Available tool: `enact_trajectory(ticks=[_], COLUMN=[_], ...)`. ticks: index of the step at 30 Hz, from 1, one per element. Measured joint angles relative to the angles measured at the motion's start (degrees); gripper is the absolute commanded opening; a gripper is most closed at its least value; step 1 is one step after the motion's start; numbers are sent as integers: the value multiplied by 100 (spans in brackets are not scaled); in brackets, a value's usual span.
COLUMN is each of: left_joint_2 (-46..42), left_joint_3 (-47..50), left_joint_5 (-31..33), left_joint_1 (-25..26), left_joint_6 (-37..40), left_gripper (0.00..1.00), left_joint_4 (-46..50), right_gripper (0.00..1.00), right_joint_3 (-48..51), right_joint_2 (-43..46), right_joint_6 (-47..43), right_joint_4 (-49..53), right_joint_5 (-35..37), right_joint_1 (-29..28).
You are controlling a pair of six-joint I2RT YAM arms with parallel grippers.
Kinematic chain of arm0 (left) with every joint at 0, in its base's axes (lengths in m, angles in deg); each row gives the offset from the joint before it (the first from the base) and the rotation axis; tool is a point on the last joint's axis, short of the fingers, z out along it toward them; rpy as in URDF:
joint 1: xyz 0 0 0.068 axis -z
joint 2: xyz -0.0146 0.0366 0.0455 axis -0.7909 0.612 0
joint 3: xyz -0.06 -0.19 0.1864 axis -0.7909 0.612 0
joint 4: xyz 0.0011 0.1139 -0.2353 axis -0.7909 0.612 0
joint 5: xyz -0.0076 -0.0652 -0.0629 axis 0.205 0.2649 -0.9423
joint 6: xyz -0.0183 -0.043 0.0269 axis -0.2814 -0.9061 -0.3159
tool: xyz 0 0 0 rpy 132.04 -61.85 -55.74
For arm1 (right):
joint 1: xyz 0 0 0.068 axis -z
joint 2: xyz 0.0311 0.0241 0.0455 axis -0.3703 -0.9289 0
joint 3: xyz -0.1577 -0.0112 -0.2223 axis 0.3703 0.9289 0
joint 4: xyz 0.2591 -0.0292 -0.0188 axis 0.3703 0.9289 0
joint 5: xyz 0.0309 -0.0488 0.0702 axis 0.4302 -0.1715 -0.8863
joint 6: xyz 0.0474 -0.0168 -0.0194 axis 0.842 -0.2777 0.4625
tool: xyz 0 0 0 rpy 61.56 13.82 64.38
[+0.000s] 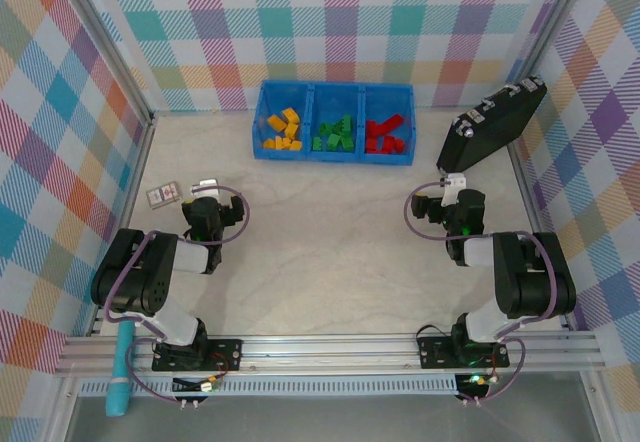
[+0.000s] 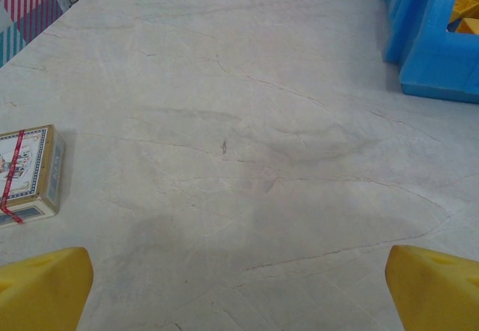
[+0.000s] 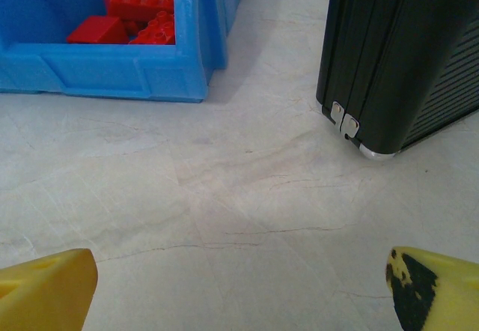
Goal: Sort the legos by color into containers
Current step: Reset both arms
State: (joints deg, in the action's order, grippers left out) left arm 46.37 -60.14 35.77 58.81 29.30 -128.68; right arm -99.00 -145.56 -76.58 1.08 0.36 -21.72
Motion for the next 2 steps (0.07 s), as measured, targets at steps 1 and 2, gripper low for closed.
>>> enact_trajectory(ticks=[1,2], left_joint_2=[0,0], left_joint_3=[0,0], left_joint_5=[-7,-11], left_joint_1=[0,0], left_joint_6=[-2,-2], left_gripper=[100,100], left_joint_4=[0,0], right_gripper=[99,99], right_joint_3=[0,2], right_joint_2=[0,0], right_joint_6=[0,0], right_joint_4=[0,0], right_joint_5=[0,0], right_joint_1=[0,0])
